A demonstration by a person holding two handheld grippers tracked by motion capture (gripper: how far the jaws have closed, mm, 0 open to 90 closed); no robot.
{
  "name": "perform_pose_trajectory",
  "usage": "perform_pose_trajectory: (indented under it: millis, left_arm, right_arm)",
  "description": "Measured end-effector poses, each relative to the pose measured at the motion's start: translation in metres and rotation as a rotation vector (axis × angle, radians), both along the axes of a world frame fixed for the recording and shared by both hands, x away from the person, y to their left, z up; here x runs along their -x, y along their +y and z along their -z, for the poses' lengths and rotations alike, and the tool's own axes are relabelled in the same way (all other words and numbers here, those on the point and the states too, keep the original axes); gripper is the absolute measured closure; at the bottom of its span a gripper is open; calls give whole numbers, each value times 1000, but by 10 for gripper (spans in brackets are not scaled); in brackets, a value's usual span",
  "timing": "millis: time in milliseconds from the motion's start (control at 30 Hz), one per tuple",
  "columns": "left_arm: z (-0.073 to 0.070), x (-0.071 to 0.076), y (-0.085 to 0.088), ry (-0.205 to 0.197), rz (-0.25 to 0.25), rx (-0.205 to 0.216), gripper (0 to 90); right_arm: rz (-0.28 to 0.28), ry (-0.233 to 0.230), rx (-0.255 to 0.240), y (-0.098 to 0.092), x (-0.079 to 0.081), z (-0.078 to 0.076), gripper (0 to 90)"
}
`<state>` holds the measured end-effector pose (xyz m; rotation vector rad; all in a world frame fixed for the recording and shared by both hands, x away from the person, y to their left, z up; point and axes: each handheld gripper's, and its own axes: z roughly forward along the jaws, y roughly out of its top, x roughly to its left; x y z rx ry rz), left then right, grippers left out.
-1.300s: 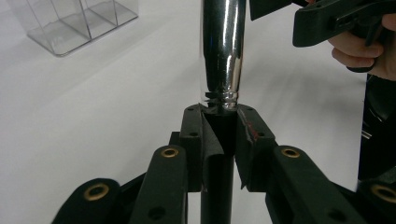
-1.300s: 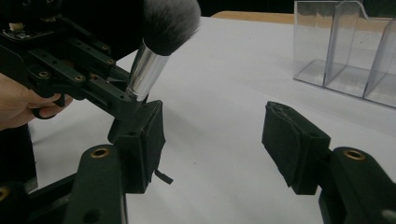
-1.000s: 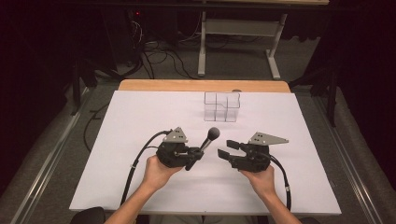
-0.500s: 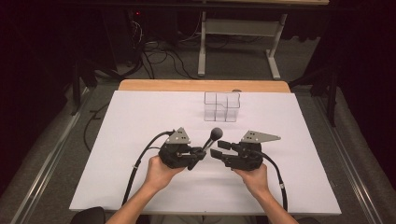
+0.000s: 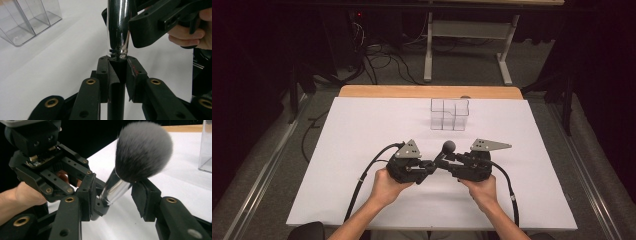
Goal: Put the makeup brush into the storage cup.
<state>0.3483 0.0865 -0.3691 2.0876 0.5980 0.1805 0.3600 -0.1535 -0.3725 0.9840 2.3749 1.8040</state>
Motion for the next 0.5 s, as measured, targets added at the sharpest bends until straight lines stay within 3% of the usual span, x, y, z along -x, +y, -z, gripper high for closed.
perform_pose_trajectory:
  millis: [500]
  left_arm:
    - [1,2,-3,-12,2,-2,745]
  right_arm:
    - [6,13,-20,-3,-1,1,669]
